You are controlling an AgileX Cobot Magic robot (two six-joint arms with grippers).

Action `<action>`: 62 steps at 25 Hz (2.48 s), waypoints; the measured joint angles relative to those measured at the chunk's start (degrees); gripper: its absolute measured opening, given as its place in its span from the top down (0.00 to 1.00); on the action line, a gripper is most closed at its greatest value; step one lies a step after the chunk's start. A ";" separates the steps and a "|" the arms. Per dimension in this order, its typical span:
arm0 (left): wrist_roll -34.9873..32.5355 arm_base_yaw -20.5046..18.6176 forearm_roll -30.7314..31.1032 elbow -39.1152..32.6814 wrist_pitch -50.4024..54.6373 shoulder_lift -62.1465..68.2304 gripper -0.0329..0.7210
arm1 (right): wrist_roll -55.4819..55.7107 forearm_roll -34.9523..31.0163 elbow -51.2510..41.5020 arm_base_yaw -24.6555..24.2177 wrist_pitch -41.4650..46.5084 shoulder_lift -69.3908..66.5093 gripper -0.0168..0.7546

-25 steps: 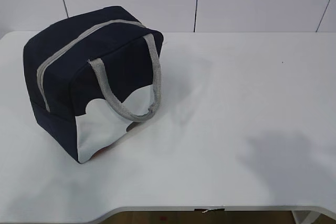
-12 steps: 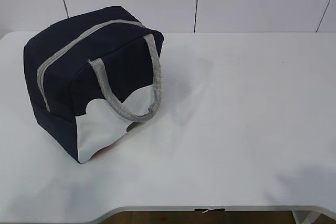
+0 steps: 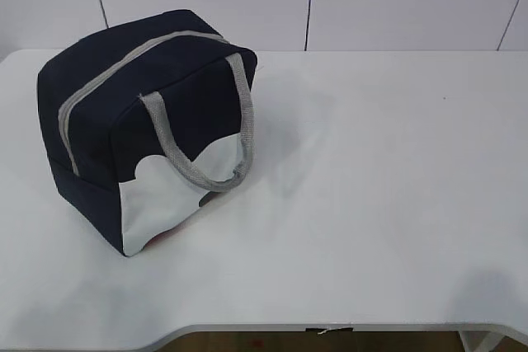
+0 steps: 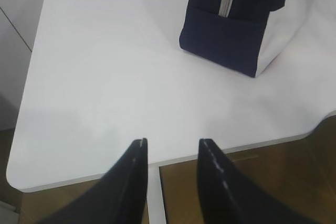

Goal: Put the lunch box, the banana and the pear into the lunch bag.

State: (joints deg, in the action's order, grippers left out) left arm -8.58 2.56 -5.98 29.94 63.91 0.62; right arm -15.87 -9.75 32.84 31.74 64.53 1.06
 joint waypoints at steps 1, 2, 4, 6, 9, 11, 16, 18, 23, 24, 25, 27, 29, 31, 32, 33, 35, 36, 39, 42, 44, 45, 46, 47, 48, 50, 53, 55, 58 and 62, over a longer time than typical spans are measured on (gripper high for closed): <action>0.00 0.00 0.00 0.00 0.00 0.00 0.63 | 0.00 0.09 -0.57 0.00 0.00 0.00 0.55; 0.00 0.00 0.00 0.00 0.00 0.00 0.63 | 0.00 0.12 -1.15 0.00 -0.15 0.00 0.55; 0.00 0.00 0.00 0.00 0.00 0.00 0.63 | 0.00 0.22 -2.23 0.00 -0.70 0.00 0.55; 0.00 0.00 0.00 0.00 0.00 0.00 0.63 | 0.00 0.35 -3.07 0.00 -1.01 0.00 0.55; 0.00 0.00 0.00 0.00 0.00 0.00 0.63 | 0.00 0.35 -3.41 0.00 -1.25 0.00 0.55; 0.00 0.00 0.00 0.00 0.00 0.00 0.63 | 0.10 0.35 -3.41 0.00 -1.39 0.00 0.55; 0.00 0.00 0.00 0.00 0.00 0.00 0.63 | 0.32 0.98 -4.14 0.00 0.57 0.00 0.55; 0.00 0.00 0.00 0.00 0.00 0.00 0.63 | 0.32 1.11 -4.60 0.00 1.50 0.00 0.55; 0.00 0.00 0.00 0.00 0.00 0.00 0.63 | 0.40 1.24 -4.74 0.00 1.94 0.00 0.55; 0.00 0.00 0.00 0.00 0.00 0.00 0.63 | 0.40 1.24 -4.74 0.00 1.94 0.00 0.55; 0.00 0.00 0.00 0.00 0.00 0.00 0.63 | 0.40 1.24 -4.74 0.00 1.94 0.00 0.55; 0.00 0.00 0.00 0.00 0.00 0.00 0.63 | 0.40 1.24 -4.74 0.00 1.94 0.00 0.55; 0.00 0.00 0.00 0.00 0.00 0.00 0.63 | 0.53 1.24 -4.74 0.00 1.94 0.00 0.55; 0.00 0.00 0.00 0.00 0.00 0.00 0.63 | 0.62 1.24 -4.74 0.00 1.94 0.00 0.55; 0.00 0.00 0.00 0.00 0.00 0.00 0.63 | 0.62 1.24 -4.74 0.00 1.94 0.00 0.55; 0.00 0.00 0.00 0.00 0.00 0.00 0.63 | 0.62 1.27 -4.74 0.00 1.94 0.00 0.55; 0.00 0.00 0.00 0.00 0.00 0.00 0.63 | 0.62 1.27 -4.74 0.00 1.94 0.00 0.55; 0.00 0.00 0.00 0.00 0.00 0.00 0.63 | 0.62 1.36 -4.74 0.00 2.03 0.00 0.55; 0.00 0.00 0.00 0.00 0.00 0.00 0.63 | 0.65 1.36 -4.74 -0.70 2.03 0.00 0.55; 0.00 0.00 0.00 0.00 0.00 0.00 0.63 | 0.65 1.36 -4.74 -4.07 2.03 0.00 0.55; 0.00 0.00 0.00 0.00 0.00 0.00 0.63 | 0.75 1.36 -4.74 -7.49 2.03 0.00 0.55; 0.00 0.00 0.00 0.00 0.00 0.00 0.63 | 0.75 1.36 -4.74 -9.54 2.03 0.00 0.55; 0.00 0.00 0.00 0.00 0.00 0.00 0.63 | 0.75 1.36 -4.74 -11.16 2.03 0.00 0.55; 0.00 0.00 0.00 0.00 0.00 0.00 0.63 | 0.75 1.36 -4.74 -12.93 2.03 0.00 0.55; 0.00 0.00 0.00 0.00 0.00 0.00 0.63 | 0.75 1.36 -4.74 -14.51 2.03 0.00 0.55; 0.00 0.00 0.00 0.00 0.00 0.00 0.63 | 0.77 1.36 -4.74 -17.00 2.03 0.00 0.55; 0.00 0.00 0.00 0.00 0.00 0.00 0.63 | 0.77 1.36 -4.74 -20.48 2.03 0.00 0.55; 0.00 0.00 0.00 0.00 0.00 0.00 0.63 | 0.88 1.36 -4.74 -22.77 2.03 0.00 0.55; 0.00 0.00 0.00 0.00 0.00 0.00 0.63 | 0.88 1.36 -4.74 -25.94 2.03 0.00 0.55; 0.00 0.00 0.00 0.00 0.00 0.00 0.63 | 0.88 1.36 -4.74 -29.09 2.03 0.00 0.56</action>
State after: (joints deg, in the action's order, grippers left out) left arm -8.58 2.56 -5.98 29.94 63.91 0.62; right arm -14.99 -8.38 28.10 2.66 66.56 1.06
